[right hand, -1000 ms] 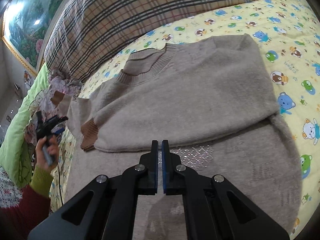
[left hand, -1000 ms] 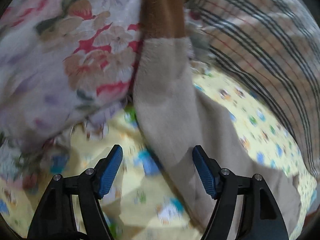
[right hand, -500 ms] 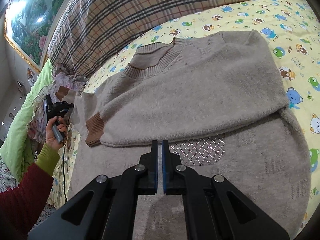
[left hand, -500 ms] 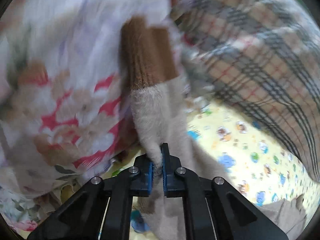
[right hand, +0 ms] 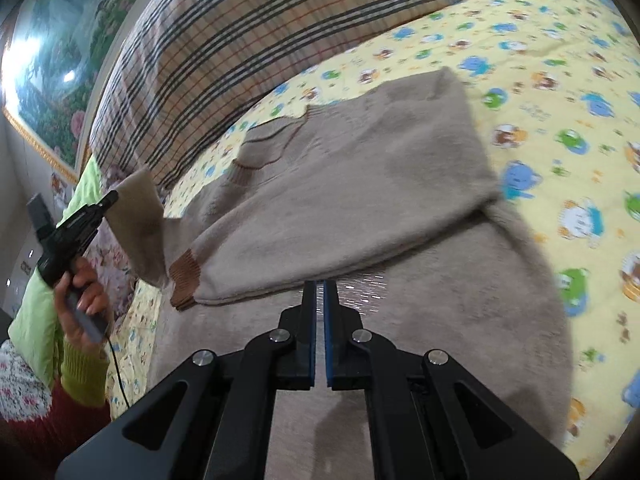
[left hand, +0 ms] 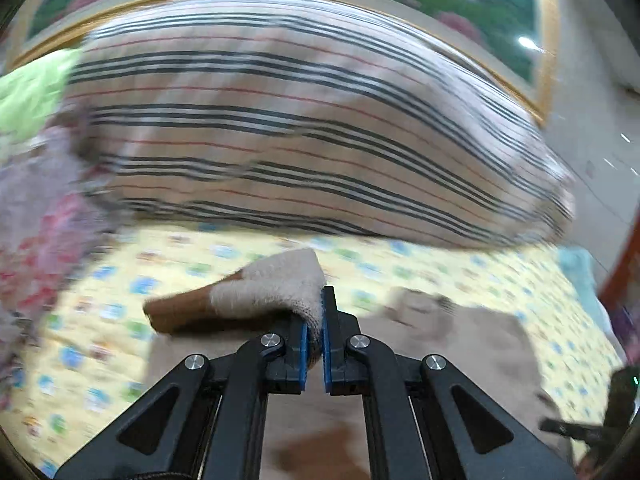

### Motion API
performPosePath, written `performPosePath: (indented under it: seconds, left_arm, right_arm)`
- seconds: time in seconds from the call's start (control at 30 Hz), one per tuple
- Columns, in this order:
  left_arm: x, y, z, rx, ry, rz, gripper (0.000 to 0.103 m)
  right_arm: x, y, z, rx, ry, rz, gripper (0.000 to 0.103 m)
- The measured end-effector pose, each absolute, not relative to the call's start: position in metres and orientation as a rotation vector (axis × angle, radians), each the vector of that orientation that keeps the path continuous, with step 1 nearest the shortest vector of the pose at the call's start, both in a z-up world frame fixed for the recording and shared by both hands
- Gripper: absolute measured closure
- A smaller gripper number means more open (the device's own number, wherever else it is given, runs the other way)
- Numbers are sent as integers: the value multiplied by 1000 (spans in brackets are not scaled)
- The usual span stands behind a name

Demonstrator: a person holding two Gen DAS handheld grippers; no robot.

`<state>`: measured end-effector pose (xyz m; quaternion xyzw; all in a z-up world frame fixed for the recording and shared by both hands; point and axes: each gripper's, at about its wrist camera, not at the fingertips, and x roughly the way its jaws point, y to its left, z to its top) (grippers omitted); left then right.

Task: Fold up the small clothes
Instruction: 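Grasp the other brown cuff with the right gripper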

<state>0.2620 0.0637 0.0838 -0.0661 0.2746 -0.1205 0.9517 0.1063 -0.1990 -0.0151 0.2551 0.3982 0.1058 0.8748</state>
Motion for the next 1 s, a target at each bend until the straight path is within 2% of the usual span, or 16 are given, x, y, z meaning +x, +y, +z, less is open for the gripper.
performPosePath:
  seconds: [0.3,0.4,0.5,0.57,0.6,0.67,0.83,1.0]
  left_arm:
    - [242,-62,30,-10,684,-411,99]
    - [241,-86,2,45,739,-433,95]
    - [239,-102,-19,75,793,-467,81]
    - [232,-108,-28,93,805,-473,64]
    - [230,-109,-31,100,810,-472,60]
    - [223,-107,-35,104,818,-470,45]
    - [198,-79,-34,114,817,-446,36]
    - [176,-21,-26,58,807,-346,33]
  right_arm:
    - [86,-237,-18,580,804,153,99]
    - [84,-244,-19,592,798,141,99]
    - [85,-249,-21,605,800,132,99]
    - [87,-249,-21,608,802,133,99]
    - [88,-248,-20,607,801,136,99]
    - [91,-246,-17,601,797,142,99]
    - [100,-233,-12,582,797,167,99]
    - [117,-200,-8,512,819,233,99]
